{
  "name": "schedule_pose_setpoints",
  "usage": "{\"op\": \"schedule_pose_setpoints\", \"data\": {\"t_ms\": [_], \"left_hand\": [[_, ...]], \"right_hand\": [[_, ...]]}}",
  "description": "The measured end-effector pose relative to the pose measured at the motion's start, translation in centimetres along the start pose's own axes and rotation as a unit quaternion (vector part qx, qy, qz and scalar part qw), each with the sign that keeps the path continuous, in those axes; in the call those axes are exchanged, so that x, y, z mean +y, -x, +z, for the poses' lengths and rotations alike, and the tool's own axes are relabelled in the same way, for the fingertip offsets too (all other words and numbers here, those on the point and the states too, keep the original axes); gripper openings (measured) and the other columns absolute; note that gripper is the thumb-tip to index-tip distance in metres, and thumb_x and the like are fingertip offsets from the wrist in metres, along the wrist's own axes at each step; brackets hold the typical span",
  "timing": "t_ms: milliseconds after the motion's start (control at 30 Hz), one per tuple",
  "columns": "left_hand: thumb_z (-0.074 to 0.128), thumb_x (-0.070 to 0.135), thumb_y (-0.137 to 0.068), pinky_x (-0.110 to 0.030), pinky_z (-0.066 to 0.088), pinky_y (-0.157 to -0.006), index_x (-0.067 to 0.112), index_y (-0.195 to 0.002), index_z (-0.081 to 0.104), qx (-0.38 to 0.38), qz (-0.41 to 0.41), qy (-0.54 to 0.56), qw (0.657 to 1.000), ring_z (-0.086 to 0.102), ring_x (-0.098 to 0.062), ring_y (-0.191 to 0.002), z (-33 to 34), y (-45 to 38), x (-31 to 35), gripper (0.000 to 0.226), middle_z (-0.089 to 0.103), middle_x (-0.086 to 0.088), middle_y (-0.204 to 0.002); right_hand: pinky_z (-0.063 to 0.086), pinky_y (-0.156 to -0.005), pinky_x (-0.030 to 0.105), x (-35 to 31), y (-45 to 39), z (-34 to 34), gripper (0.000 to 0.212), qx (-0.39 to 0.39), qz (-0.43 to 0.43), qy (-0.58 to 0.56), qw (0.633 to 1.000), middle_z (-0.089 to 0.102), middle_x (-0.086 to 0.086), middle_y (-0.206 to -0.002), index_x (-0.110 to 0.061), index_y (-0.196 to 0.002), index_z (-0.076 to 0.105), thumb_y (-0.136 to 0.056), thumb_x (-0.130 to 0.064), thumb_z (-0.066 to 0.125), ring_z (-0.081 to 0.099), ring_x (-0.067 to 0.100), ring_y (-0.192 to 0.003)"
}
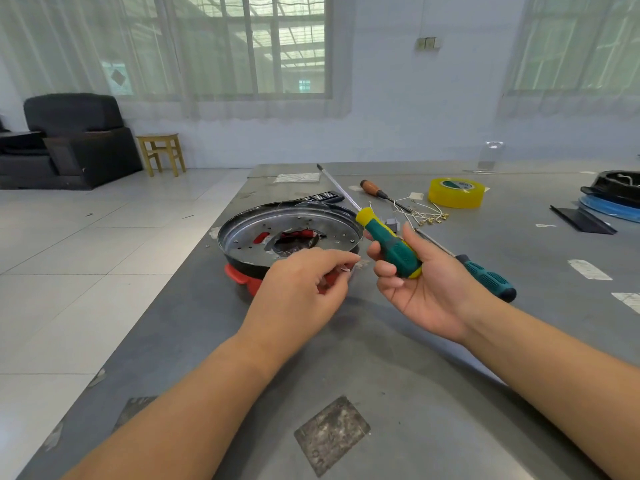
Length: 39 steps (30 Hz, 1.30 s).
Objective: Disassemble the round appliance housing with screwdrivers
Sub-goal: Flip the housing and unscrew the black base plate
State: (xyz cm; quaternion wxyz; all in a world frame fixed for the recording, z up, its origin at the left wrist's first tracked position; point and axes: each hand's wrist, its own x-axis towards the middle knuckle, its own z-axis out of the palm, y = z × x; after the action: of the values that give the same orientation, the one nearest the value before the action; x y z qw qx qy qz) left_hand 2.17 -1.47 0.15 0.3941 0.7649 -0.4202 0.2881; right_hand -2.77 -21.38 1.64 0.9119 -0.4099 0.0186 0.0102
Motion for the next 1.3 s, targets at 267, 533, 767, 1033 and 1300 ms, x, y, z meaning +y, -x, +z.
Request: {"op": "schedule_pose_setpoints", "data": {"t_ms": [267,533,767,1033,1300], "left_hand": [[0.082,0.007,-0.089,-0.006,0.049,-0.074,0.021,-0.094,0.083,-0.028,-0.074,0.049,0.996,0.070,-0.001,-0.078,0.4,0.1,0.0,0.015,0.077,0.015,-0.083],[0.077,0.006,-0.094,-0.014,0.055,-0.071,0.021,-0.103,0.078,-0.047,-0.098,0.099,0.989,0.071,0.002,-0.076,0.3,0.2,-0.2,0.017,0.076,0.017,-0.083],[0.073,0.011,-0.097,-0.032,0.064,-0.081,0.031,-0.115,0.066,-0.079,-0.121,0.115,0.983,0.074,0.001,-0.084,0.2,0.4,-0.6,0.028,0.080,0.014,-0.092],[0.071,0.018,-0.099,-0.027,0.057,-0.069,0.034,-0.099,0.051,-0.088,-0.138,0.092,0.982,0.071,-0.005,-0.074,-0.2,0.1,0.2,0.026,0.074,0.025,-0.089],[0.069,0.013,-0.101,-0.034,0.064,-0.073,0.031,-0.099,0.046,-0.082,-0.178,0.126,0.973,0.074,0.003,-0.080,0.2,0.2,0.3,0.030,0.078,0.022,-0.082]], "right_hand": [[0.036,-0.045,0.023,1.2,0.4,0.5,0.018,0.028,-0.058,0.178,0.982,0.048,0.005,-0.075,-0.011,-0.100,0.054,-0.090,0.004,0.059,0.047,0.014,-0.055],[0.034,-0.038,0.024,2.1,0.4,-0.5,0.014,0.027,-0.109,0.376,0.920,0.062,0.007,-0.074,-0.015,-0.097,0.073,-0.086,-0.021,0.081,0.045,0.014,-0.045],[0.039,-0.040,0.025,2.4,0.3,-0.7,0.009,0.013,-0.127,0.421,0.898,0.061,0.011,-0.078,-0.023,-0.088,0.074,-0.087,-0.021,0.082,0.050,0.016,-0.052],[0.042,-0.044,0.021,2.4,0.7,-0.5,0.009,0.005,-0.155,0.462,0.873,0.061,-0.002,-0.062,-0.025,-0.094,0.077,-0.087,-0.028,0.082,0.053,0.009,-0.052],[0.051,-0.058,0.017,2.5,1.1,-0.1,0.007,0.026,-0.218,0.537,0.814,0.070,-0.012,-0.076,-0.028,-0.092,0.078,-0.090,-0.022,0.079,0.061,0.003,-0.061]]}}
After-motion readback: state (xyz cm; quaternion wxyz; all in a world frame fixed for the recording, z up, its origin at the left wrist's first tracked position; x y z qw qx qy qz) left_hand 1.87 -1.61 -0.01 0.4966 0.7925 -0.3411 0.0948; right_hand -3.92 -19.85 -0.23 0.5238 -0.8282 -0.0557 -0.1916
